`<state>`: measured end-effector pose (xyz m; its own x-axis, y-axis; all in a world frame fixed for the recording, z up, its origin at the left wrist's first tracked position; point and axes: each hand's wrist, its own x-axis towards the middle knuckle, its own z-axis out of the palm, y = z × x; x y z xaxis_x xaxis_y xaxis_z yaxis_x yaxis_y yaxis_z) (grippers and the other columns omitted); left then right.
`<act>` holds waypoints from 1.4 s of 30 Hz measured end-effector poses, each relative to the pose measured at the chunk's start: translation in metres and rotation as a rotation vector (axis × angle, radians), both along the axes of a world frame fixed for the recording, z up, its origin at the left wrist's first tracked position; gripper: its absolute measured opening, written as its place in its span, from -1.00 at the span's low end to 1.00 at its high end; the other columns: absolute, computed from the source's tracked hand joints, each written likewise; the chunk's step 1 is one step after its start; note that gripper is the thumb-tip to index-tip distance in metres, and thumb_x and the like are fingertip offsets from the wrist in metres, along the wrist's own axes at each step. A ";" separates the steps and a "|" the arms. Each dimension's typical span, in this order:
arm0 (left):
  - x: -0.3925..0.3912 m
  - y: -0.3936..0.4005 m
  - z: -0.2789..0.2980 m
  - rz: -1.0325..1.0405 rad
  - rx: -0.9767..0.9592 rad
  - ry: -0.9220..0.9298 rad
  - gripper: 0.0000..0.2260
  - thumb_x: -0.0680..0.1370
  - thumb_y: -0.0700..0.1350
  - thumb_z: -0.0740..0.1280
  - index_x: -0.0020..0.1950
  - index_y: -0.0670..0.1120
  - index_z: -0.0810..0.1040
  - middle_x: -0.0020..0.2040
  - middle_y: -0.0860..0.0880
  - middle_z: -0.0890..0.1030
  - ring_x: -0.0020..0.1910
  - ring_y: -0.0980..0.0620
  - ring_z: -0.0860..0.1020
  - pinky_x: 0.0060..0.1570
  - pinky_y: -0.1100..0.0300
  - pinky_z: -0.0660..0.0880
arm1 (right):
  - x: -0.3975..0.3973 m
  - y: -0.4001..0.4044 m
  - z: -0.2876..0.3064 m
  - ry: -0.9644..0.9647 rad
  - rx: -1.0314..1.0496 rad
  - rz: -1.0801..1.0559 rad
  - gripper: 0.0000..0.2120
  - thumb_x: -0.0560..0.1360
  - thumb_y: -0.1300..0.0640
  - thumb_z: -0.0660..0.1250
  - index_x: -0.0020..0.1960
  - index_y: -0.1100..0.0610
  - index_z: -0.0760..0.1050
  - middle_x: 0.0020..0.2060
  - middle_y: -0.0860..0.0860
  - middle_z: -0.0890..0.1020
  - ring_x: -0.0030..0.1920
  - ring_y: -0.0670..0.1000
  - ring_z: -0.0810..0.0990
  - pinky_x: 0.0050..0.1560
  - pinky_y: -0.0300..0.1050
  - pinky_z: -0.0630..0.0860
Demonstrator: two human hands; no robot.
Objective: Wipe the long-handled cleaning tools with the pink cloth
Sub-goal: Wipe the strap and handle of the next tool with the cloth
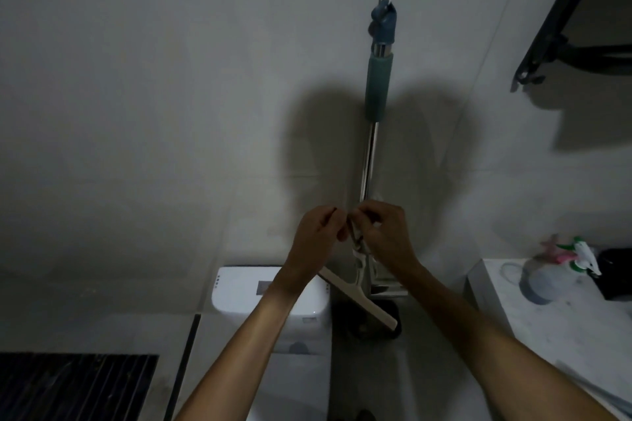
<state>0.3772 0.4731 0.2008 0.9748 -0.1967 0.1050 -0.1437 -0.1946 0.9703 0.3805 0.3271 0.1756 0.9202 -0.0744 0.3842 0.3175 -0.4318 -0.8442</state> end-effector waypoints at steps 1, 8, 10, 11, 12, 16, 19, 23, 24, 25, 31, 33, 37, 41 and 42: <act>0.001 -0.001 0.001 0.022 0.011 -0.033 -0.61 0.65 -0.26 0.21 -0.37 0.00 0.45 -0.41 0.05 0.48 -0.40 0.14 0.43 -0.28 0.31 0.35 | 0.000 0.002 0.003 0.003 0.021 0.002 -0.78 0.53 0.23 0.37 -0.29 0.17 0.61 -0.45 0.05 0.61 -0.43 0.07 0.57 -0.35 0.01 0.52; -0.004 0.002 -0.015 -0.002 -0.008 -0.053 -0.75 0.58 -0.21 0.24 -0.30 -0.12 0.51 -0.34 -0.10 0.54 -0.31 0.07 0.50 -0.20 0.20 0.43 | -0.013 -0.012 -0.009 0.065 -0.055 -0.013 -0.79 0.51 0.18 0.40 -0.29 0.02 0.57 -0.46 -0.02 0.59 -0.46 -0.04 0.58 -0.38 -0.07 0.54; -0.002 0.001 -0.019 0.011 -0.035 -0.037 -0.80 0.61 -0.25 0.29 -0.21 -0.15 0.56 -0.26 -0.09 0.59 -0.25 0.09 0.55 -0.15 0.24 0.46 | -0.016 -0.009 -0.005 0.064 -0.002 -0.015 -0.76 0.54 0.29 0.39 -0.27 0.06 0.58 -0.45 0.00 0.59 -0.46 -0.11 0.56 -0.40 -0.28 0.49; -0.001 0.000 -0.020 0.009 -0.034 -0.037 -0.87 0.60 -0.27 0.33 -0.14 -0.13 0.57 -0.21 -0.06 0.61 -0.20 0.11 0.58 -0.12 0.26 0.49 | -0.016 -0.006 -0.001 0.057 0.017 -0.017 -0.77 0.54 0.30 0.38 -0.26 0.08 0.59 -0.44 0.02 0.59 -0.45 -0.10 0.55 -0.40 -0.30 0.47; 0.000 0.000 -0.020 -0.009 -0.042 -0.035 -0.92 0.58 -0.27 0.37 -0.05 -0.10 0.58 -0.14 -0.03 0.63 -0.14 0.12 0.61 -0.07 0.26 0.52 | -0.015 -0.002 0.001 0.054 0.028 -0.016 -0.78 0.54 0.29 0.36 -0.25 0.09 0.60 -0.43 0.01 0.60 -0.43 -0.10 0.56 -0.37 -0.27 0.49; 0.001 -0.003 -0.013 -0.035 -0.084 0.000 -0.78 0.54 -0.31 0.42 0.16 -0.15 0.55 -0.04 -0.03 0.66 -0.07 0.17 0.65 -0.02 0.28 0.57 | -0.010 0.005 0.009 0.056 0.050 -0.037 -0.77 0.54 0.32 0.36 -0.18 0.04 0.61 -0.35 -0.06 0.62 -0.31 -0.15 0.59 -0.24 -0.35 0.48; 0.001 0.000 -0.014 -0.005 -0.124 0.098 -0.63 0.49 -0.38 0.45 0.25 -0.24 0.47 -0.09 -0.12 0.66 -0.11 0.08 0.66 -0.02 0.19 0.60 | -0.009 0.004 0.008 0.068 0.076 -0.056 -0.79 0.55 0.31 0.36 -0.22 0.11 0.59 -0.39 -0.03 0.59 -0.35 -0.14 0.55 -0.28 -0.32 0.43; 0.000 0.006 -0.020 -0.062 -0.063 0.104 -0.92 0.53 -0.33 0.41 0.00 -0.32 0.62 -0.17 -0.28 0.65 -0.17 -0.10 0.62 0.03 -0.18 0.57 | -0.009 0.007 0.008 0.092 0.073 -0.030 -0.86 0.57 0.26 0.37 -0.16 0.16 0.62 -0.34 -0.05 0.62 -0.32 -0.13 0.59 -0.25 -0.27 0.50; 0.000 0.006 -0.018 -0.047 -0.069 0.084 -0.95 0.53 -0.33 0.40 -0.03 -0.27 0.65 -0.18 -0.24 0.66 -0.18 -0.10 0.62 0.02 -0.19 0.57 | -0.009 0.007 0.010 0.091 0.073 -0.035 -0.86 0.57 0.26 0.36 -0.16 0.16 0.62 -0.34 -0.07 0.61 -0.32 -0.15 0.58 -0.26 -0.29 0.50; 0.001 0.007 -0.015 -0.011 -0.076 0.058 -0.91 0.54 -0.34 0.39 -0.07 -0.20 0.67 -0.21 -0.15 0.67 -0.19 -0.06 0.62 -0.01 -0.13 0.59 | -0.008 0.008 0.013 0.083 0.074 -0.042 -0.85 0.58 0.26 0.36 -0.16 0.14 0.61 -0.35 -0.09 0.60 -0.34 -0.16 0.57 -0.26 -0.30 0.48; 0.017 0.018 0.022 0.152 -0.086 -0.126 -0.75 0.52 -0.38 0.40 -0.04 -0.03 0.68 -0.25 0.08 0.69 -0.26 0.06 0.65 -0.13 0.16 0.62 | 0.003 0.010 0.054 0.009 0.078 -0.026 -0.84 0.59 0.23 0.35 -0.13 0.05 0.59 -0.33 -0.10 0.59 -0.33 -0.15 0.55 -0.27 -0.24 0.52; 0.024 0.018 0.036 0.181 -0.114 -0.172 -0.75 0.52 -0.37 0.41 -0.03 -0.02 0.69 -0.23 0.05 0.71 -0.25 0.00 0.67 -0.11 0.09 0.65 | 0.011 0.013 0.072 -0.030 0.082 -0.019 -0.86 0.60 0.22 0.34 -0.11 0.06 0.59 -0.31 -0.07 0.60 -0.31 -0.12 0.57 -0.24 -0.24 0.52; 0.038 0.015 0.065 0.207 -0.129 -0.261 -0.81 0.52 -0.31 0.43 -0.01 -0.03 0.70 -0.20 -0.02 0.72 -0.23 -0.06 0.68 -0.13 0.01 0.65 | 0.031 0.016 0.105 -0.078 0.145 -0.061 -0.84 0.58 0.23 0.36 -0.14 0.03 0.58 -0.30 -0.05 0.63 -0.27 -0.09 0.60 -0.19 -0.21 0.53; 0.049 0.009 0.095 0.241 -0.141 -0.320 -0.84 0.53 -0.30 0.43 -0.02 -0.04 0.71 -0.23 -0.01 0.72 -0.27 -0.01 0.68 -0.16 0.07 0.63 | 0.042 0.024 0.132 -0.178 0.201 -0.065 -0.87 0.58 0.26 0.35 -0.13 0.14 0.58 -0.30 -0.01 0.63 -0.29 -0.07 0.59 -0.22 -0.20 0.52; 0.053 0.008 0.103 0.252 -0.132 -0.340 -0.87 0.53 -0.29 0.43 -0.02 -0.08 0.72 -0.22 -0.01 0.72 -0.26 -0.01 0.68 -0.16 0.06 0.64 | 0.045 0.026 0.139 -0.200 0.204 -0.057 -0.88 0.58 0.26 0.35 -0.12 0.17 0.59 -0.29 -0.02 0.63 -0.27 -0.06 0.60 -0.20 -0.19 0.54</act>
